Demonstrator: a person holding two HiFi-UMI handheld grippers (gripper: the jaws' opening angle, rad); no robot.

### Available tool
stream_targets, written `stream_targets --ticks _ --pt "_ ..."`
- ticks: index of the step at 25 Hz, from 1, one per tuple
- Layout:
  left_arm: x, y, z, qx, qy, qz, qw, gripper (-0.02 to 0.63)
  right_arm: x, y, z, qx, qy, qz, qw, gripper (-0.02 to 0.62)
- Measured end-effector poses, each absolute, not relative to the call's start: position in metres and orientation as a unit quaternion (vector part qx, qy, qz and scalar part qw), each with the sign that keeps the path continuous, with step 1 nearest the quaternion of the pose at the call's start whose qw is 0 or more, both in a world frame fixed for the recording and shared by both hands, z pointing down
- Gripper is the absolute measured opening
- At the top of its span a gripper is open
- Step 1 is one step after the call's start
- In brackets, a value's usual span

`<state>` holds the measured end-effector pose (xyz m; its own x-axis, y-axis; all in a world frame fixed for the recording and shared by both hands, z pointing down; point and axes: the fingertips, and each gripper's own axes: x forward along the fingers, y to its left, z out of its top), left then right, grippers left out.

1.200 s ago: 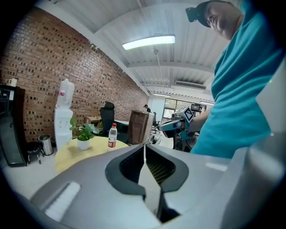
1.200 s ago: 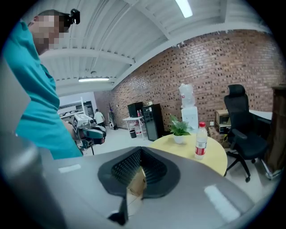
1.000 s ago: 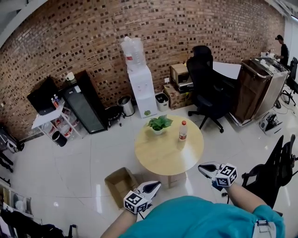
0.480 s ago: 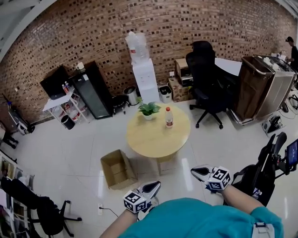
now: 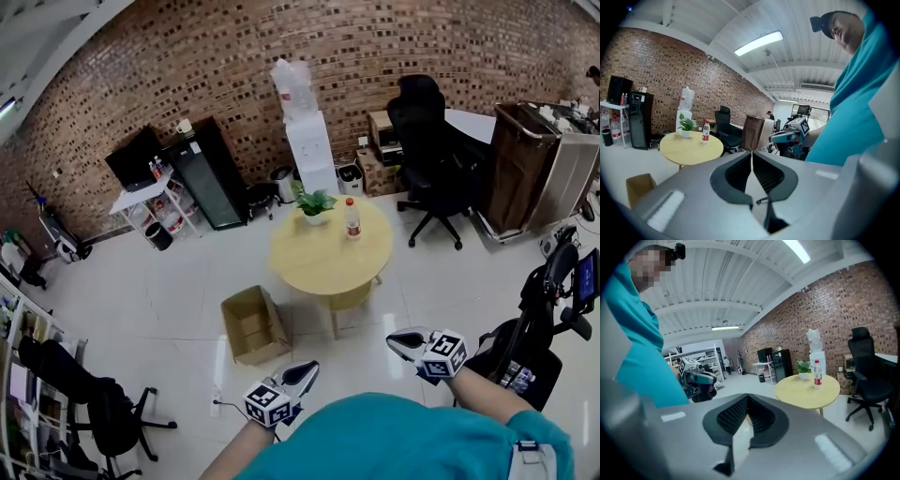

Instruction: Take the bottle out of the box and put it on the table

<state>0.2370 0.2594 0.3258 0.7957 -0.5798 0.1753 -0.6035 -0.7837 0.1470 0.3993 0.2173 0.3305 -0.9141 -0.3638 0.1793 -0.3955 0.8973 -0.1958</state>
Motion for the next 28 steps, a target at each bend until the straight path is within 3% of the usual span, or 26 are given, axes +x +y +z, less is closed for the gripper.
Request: stream_targets --ticks 10,16,28 --pt "0.137 0.314 0.318 0.945 -0.309 0.039 0.099 0.015 0.316 0.266 0.307 0.228 -0.962 0.149 0.020 0.002" --pt "0.102 0.323 0.303 0.946 -0.303 0.024 0.110 0.014 0.281 0.282 0.294 0.231 -0.961 0.145 0.043 0.000" --pt "0.164 0.310 0.297 0.938 -0.333 0.009 0.093 0.014 0.336 0.265 0.294 0.211 -0.969 0.111 0.060 0.000"
